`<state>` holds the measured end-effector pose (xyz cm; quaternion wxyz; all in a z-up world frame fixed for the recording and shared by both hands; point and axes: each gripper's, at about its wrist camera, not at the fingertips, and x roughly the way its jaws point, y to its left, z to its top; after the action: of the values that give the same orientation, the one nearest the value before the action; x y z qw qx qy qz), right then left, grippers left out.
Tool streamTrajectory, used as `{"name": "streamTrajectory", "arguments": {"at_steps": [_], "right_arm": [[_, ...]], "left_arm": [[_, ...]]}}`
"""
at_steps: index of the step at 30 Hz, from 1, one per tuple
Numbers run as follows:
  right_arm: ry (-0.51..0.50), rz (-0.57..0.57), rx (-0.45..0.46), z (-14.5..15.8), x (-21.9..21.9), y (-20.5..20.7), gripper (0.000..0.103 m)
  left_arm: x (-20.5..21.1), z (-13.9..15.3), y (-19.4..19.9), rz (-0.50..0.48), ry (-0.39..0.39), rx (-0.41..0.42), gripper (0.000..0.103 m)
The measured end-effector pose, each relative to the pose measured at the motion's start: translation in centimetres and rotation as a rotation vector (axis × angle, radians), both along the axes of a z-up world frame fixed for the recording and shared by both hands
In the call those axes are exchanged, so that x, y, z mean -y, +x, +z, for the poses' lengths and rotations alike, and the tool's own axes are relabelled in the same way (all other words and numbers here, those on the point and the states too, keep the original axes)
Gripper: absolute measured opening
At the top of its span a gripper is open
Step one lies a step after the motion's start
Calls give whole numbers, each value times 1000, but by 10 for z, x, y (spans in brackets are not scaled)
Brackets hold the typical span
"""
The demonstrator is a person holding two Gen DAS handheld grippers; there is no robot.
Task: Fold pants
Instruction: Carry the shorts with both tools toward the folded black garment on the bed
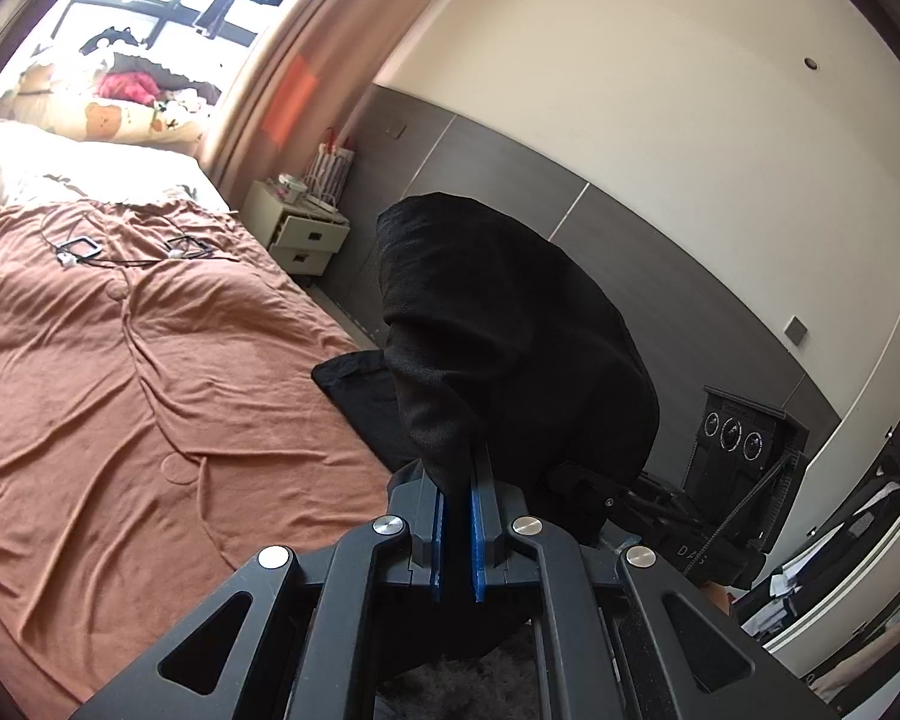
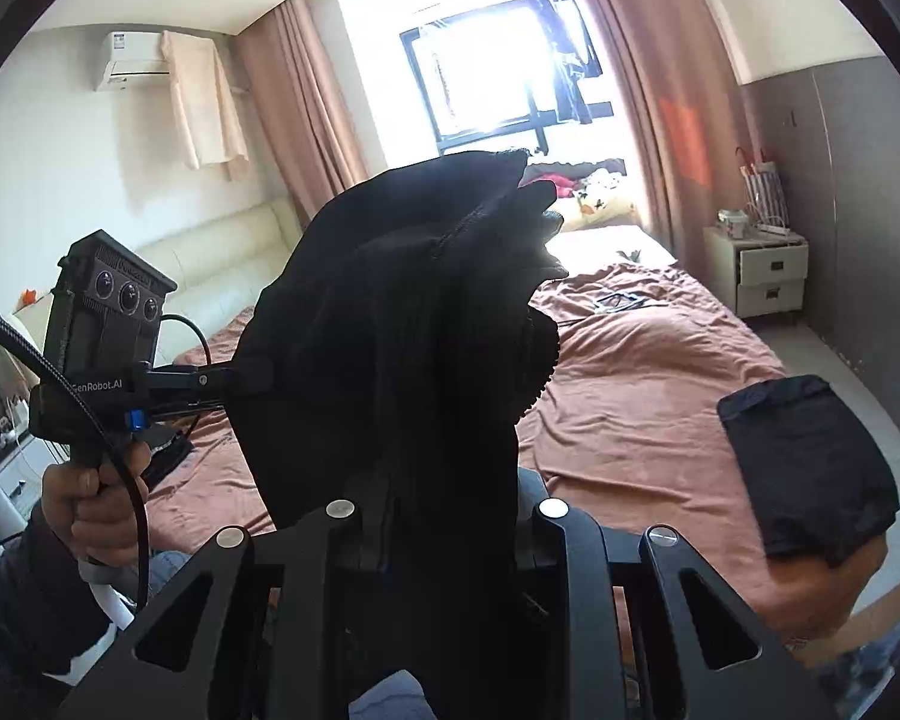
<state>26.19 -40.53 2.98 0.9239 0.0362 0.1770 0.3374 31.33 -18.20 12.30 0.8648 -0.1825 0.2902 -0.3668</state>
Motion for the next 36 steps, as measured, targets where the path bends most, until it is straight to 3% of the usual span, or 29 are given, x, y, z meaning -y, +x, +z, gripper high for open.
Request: {"name": "streamTrajectory", "arguments": {"at_steps": [17,28,36], "right_arm": [[-140,-123,78,-1,34,13,22],[-250,-234,53,-8,20,19,22],[-318,-260,-19,-20,-8,41,22]], "left_arm": [[136,-31,108,-155,-27,-19,7],[208,-85,180,-254,-45,-111,7],[240,-132,230,-264,-62,-193,7]]}}
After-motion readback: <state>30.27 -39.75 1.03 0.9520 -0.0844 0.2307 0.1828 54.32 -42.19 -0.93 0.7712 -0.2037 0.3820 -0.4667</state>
